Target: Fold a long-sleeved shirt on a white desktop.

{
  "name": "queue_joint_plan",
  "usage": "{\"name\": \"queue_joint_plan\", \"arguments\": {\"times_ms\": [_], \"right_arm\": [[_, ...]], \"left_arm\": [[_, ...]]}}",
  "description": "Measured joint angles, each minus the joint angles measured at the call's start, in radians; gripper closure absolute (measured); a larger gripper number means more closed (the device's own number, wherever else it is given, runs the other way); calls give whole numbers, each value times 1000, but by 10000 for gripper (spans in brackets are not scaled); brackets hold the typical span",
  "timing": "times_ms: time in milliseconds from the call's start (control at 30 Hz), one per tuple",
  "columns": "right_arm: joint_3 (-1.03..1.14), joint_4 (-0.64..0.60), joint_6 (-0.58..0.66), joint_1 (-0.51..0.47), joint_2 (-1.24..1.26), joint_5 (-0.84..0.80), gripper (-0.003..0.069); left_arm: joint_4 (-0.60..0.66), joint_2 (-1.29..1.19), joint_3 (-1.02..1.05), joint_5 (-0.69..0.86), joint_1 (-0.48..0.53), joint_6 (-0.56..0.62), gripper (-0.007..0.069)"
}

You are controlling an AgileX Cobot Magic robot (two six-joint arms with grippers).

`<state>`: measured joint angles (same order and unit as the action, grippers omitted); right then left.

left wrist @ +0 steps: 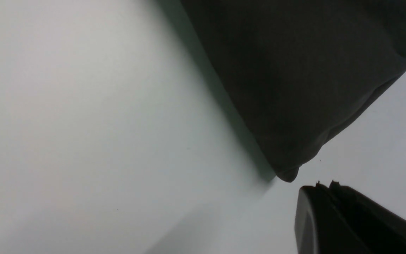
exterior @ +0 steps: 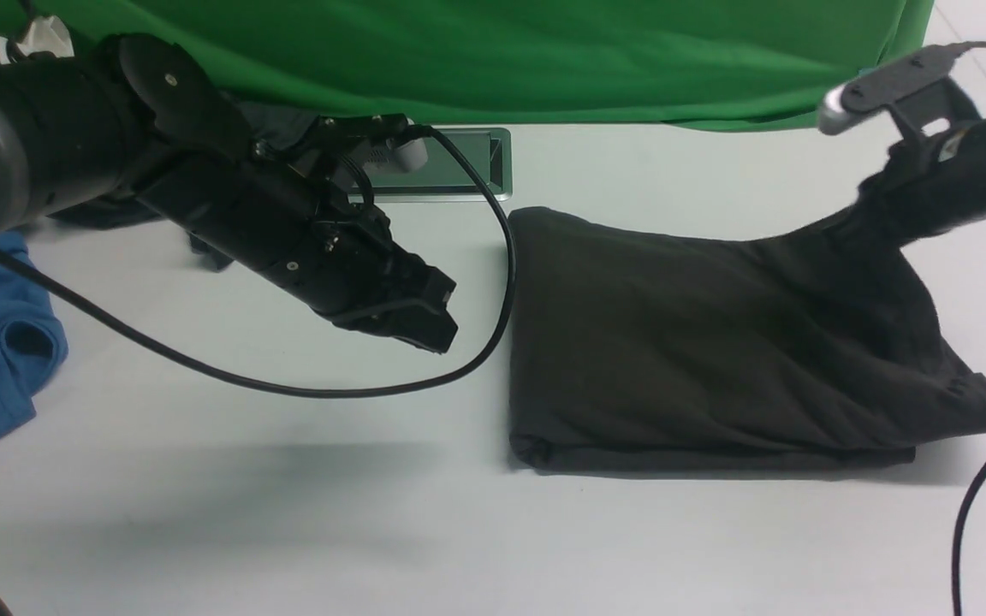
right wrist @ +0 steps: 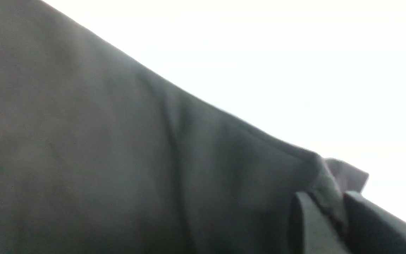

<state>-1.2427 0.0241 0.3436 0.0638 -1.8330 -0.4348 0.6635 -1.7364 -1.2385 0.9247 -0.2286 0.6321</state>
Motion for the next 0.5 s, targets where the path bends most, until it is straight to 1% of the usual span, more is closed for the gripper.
{"name": "queue_joint_plan", "arguments": {"times_ms": [67,100,133,167,233,367,400,500], "right_arm": [[-23,12,-22,-16,1,-61,463],[-44,22,-48,-28,7,-106,416],[-47,26,-51,-32,8,-113,404],[-68,35,-89,-42,25,-153,367],[-90,45,-127,-50,53,-194,336],[-111,52,-206,-53,166,-262,320],[-113,43,-237,-52,226,-294,319],[-102,14,-262,-41,327,-352,319]], "left_arm": [[-1,0,0,0,0,0,606],[-2,0,0,0,0,0,606],[-2,0,0,0,0,0,606],[-2,0,0,0,0,0,606],[-2,0,0,-1,0,-2,606],[12,-1,0,-19,0,-18,606],[25,-1,0,-34,0,-33,606],[50,-1,0,-43,0,-38,606]]}}
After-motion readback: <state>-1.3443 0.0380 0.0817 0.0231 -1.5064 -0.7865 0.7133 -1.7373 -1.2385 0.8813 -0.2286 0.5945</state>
